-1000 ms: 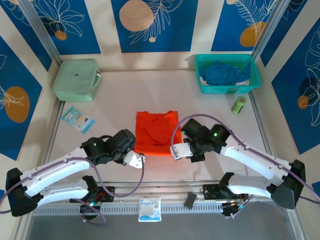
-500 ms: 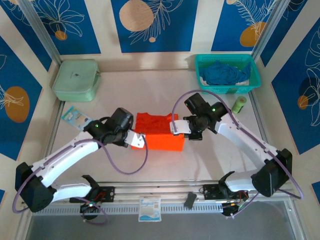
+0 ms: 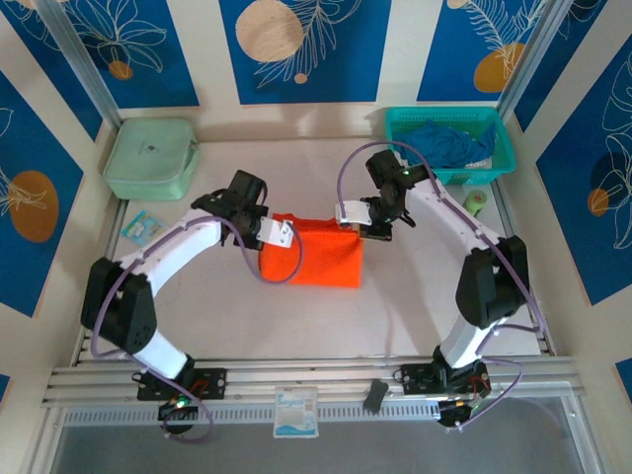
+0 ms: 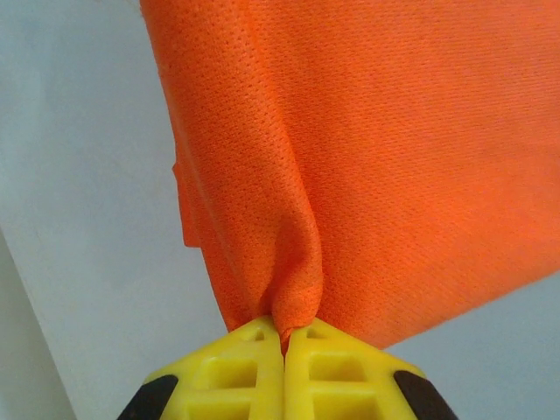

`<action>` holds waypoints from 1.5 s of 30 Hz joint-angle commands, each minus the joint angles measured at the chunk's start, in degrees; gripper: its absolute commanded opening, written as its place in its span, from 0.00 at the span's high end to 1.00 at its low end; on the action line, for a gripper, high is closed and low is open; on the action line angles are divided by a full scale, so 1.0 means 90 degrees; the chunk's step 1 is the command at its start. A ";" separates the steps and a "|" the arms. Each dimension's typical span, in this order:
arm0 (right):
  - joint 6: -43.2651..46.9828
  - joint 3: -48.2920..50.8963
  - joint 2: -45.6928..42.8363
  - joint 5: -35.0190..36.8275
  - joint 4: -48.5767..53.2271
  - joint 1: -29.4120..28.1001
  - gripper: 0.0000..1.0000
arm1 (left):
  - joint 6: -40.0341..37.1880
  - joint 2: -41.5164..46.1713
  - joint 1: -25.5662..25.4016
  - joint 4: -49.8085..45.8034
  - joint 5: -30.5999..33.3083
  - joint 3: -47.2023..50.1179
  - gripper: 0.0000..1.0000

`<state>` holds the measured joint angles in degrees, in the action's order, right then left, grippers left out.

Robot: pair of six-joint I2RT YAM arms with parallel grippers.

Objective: Fold and stack the t-shirts

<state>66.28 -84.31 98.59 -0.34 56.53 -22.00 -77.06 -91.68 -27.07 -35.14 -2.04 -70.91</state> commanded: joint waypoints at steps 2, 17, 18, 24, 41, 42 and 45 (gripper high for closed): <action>-0.0007 -0.0338 0.0576 -0.0131 -0.0344 0.0214 1.00 | -0.0083 -0.0655 0.0332 0.0441 -0.0348 -0.0495 1.00; -0.1394 -0.0442 0.2073 0.0231 -0.2424 0.0530 0.69 | 0.0732 -0.2038 0.0586 0.4146 0.0520 0.0082 0.65; -0.1479 -0.0434 0.2074 0.0198 -0.2478 0.0545 0.65 | 0.0827 -0.2052 0.0582 0.4453 0.0647 0.0140 0.58; -0.2169 -0.0469 0.1739 -0.0324 -0.2870 0.0707 0.48 | 0.1752 -0.2019 0.0605 0.5190 0.1588 -0.0091 0.36; -0.7132 -0.1056 -0.1520 0.0640 -0.1573 0.0867 0.22 | 0.4708 0.1037 0.0785 0.3152 0.2750 -0.0630 0.26; -0.7514 -0.1130 -0.1582 0.0616 -0.1280 0.0848 0.22 | 0.4905 0.1213 0.0799 0.2849 0.2769 -0.0645 0.26; -0.8582 -0.0871 -0.1891 0.0546 -0.0785 0.0677 0.23 | 0.5749 0.1654 0.0808 0.1562 0.2839 -0.0748 0.21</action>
<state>4.62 -93.93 82.56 3.64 39.31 -14.70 -35.20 -78.63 -20.60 -6.57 21.34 -76.64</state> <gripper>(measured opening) 0.773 0.785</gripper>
